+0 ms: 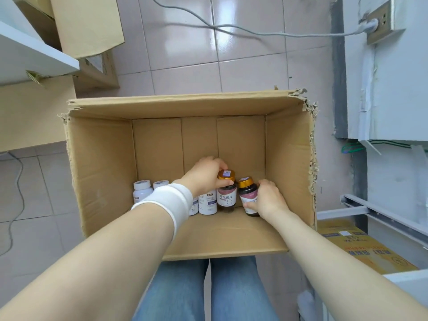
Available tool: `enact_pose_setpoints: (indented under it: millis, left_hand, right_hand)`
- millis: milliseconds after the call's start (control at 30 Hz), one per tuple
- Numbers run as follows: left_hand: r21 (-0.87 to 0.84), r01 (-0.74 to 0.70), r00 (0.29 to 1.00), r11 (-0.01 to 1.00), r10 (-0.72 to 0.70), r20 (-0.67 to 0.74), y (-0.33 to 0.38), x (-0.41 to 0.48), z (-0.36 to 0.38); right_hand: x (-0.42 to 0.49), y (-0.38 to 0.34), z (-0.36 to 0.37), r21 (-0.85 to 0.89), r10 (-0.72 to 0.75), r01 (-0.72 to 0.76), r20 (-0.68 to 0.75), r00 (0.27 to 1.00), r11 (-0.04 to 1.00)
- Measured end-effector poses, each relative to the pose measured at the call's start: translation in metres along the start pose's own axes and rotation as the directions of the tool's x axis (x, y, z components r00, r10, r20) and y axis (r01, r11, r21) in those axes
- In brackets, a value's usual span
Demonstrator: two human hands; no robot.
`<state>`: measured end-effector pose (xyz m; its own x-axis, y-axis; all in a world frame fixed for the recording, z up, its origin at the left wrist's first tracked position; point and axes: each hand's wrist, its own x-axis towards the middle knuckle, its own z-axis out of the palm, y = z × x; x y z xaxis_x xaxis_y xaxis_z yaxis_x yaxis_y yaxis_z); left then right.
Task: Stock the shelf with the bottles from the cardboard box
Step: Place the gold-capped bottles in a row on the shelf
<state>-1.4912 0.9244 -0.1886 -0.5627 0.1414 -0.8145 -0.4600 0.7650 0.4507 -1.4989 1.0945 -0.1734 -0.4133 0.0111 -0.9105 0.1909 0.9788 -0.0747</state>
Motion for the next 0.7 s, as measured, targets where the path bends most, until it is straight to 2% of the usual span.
enact_pose_setpoints:
  millis: [100, 267, 367, 500, 700]
  left_hand:
    - [-0.116, -0.05, 0.996, 0.992, 0.04, -0.082, -0.003, -0.025, -0.019]
    - [-0.317, -0.094, 0.976, 0.944, 0.025, -0.215, -0.001, -0.087, -0.058]
    - [-0.43, -0.18, 0.945, 0.884, 0.035, -0.324, 0.011, -0.133, -0.08]
    - [-0.46, -0.305, 0.905, 0.834, 0.104, -0.413, 0.031, -0.19, -0.105]
    - [-0.568, -0.414, 0.9, 0.711, 0.227, -0.372, 0.055, -0.264, -0.12]
  right_hand:
    - [-0.02, 0.001, -0.005, 0.059, -0.071, 0.072, -0.009, 0.997, 0.996]
    - [-0.08, -0.002, -0.032, 0.3, -0.111, 0.114, -0.03, 0.993, 0.947]
    - [-0.128, -0.003, -0.047, 0.435, -0.113, 0.135, -0.077, 0.991, 0.89]
    - [-0.193, -0.009, -0.054, 0.631, -0.074, 0.175, -0.183, 0.98, 0.756]
    - [-0.284, -0.015, -0.012, 0.829, 0.023, 0.25, -0.301, 0.953, 0.5]
